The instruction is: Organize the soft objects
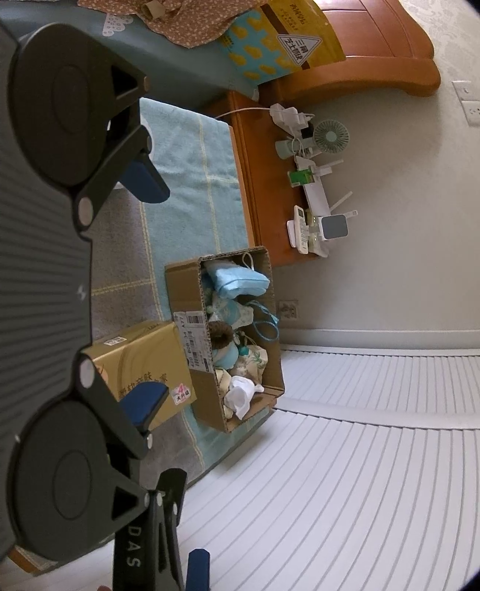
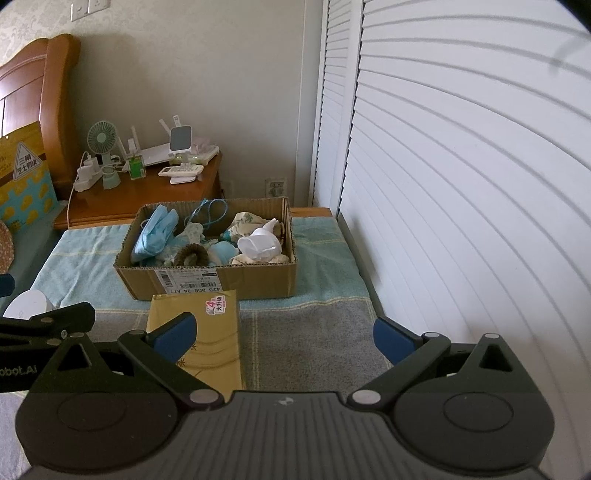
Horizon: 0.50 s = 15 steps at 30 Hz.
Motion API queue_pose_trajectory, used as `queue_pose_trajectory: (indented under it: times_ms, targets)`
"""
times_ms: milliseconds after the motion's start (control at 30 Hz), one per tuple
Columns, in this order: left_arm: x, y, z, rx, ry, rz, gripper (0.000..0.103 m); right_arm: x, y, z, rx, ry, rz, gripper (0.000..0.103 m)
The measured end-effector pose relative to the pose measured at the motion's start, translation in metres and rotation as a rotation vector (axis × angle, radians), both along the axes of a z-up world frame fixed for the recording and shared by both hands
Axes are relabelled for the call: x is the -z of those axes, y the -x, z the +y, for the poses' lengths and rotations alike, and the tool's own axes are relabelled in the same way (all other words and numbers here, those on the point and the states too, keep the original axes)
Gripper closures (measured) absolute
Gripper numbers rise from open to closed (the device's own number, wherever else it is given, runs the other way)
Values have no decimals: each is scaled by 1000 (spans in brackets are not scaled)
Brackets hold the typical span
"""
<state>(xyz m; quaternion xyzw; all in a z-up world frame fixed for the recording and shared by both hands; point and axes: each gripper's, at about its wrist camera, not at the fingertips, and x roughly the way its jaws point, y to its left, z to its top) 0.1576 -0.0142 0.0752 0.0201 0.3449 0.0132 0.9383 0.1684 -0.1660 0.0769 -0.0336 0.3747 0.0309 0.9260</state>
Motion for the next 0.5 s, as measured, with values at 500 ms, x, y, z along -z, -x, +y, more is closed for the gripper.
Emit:
queue_pose_trajectory:
  times_ms: [500]
  targets:
    - [1,0,-1,-3,0,6,1,0,0,0,0,0,0,0]
